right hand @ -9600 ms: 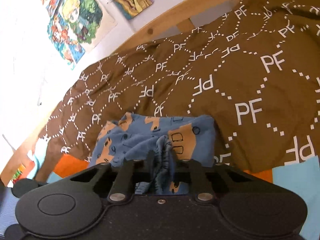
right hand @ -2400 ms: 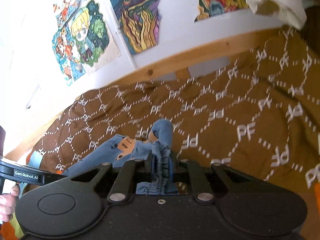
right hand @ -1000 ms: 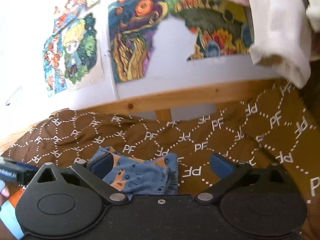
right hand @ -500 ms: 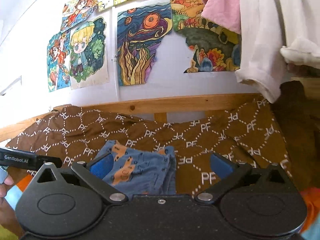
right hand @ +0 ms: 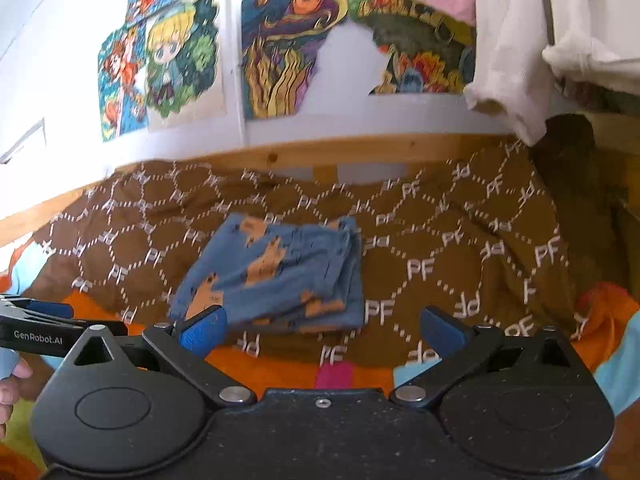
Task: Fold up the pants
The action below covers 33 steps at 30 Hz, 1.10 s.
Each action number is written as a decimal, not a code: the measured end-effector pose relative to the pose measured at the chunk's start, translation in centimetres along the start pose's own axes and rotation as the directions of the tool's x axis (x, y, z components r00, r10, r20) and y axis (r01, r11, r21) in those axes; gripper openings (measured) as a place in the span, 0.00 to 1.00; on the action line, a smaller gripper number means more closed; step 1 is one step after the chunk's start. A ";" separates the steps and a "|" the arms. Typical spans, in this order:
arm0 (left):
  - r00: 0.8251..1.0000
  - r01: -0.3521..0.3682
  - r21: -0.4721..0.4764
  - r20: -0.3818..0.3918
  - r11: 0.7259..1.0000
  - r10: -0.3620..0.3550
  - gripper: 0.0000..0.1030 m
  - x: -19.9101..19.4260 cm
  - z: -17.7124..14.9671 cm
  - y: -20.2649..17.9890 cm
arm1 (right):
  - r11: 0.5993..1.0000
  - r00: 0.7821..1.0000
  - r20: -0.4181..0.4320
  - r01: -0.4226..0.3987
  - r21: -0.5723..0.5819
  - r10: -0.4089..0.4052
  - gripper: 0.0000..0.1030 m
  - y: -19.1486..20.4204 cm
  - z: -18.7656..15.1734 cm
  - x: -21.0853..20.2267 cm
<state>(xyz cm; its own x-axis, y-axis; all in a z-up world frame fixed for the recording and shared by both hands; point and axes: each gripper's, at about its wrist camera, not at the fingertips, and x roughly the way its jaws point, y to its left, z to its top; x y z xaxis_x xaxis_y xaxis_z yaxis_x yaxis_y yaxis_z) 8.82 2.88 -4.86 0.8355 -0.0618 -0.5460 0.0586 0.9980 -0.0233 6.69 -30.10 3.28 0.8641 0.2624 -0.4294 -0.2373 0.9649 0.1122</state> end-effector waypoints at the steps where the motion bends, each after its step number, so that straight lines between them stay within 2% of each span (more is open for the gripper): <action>1: 1.000 -0.004 0.003 -0.003 1.000 0.004 1.00 0.0 -0.1 -0.1 | 1.000 1.000 -0.008 -0.002 -0.003 0.002 0.99 0.1 -0.2 0.2; 12: 1.000 -0.013 0.000 -0.007 1.000 0.013 1.00 0.0 -0.2 -0.2 | 0.999 0.995 -0.094 -0.022 0.025 0.024 0.99 0.3 -1.2 1.7; 33: 1.000 -0.012 0.024 -0.008 1.000 0.013 1.00 0.0 -0.2 -0.7 | 0.999 0.995 -0.096 -0.023 0.026 0.026 0.99 0.2 -1.0 1.5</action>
<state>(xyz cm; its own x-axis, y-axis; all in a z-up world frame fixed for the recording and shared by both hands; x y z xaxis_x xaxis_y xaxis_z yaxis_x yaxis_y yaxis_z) 8.63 2.19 -5.02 0.8316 -0.0491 -0.5532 0.0612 0.9981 0.0035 7.52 -29.55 1.78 0.8110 0.2854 -0.5107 -0.2455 0.9584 0.1458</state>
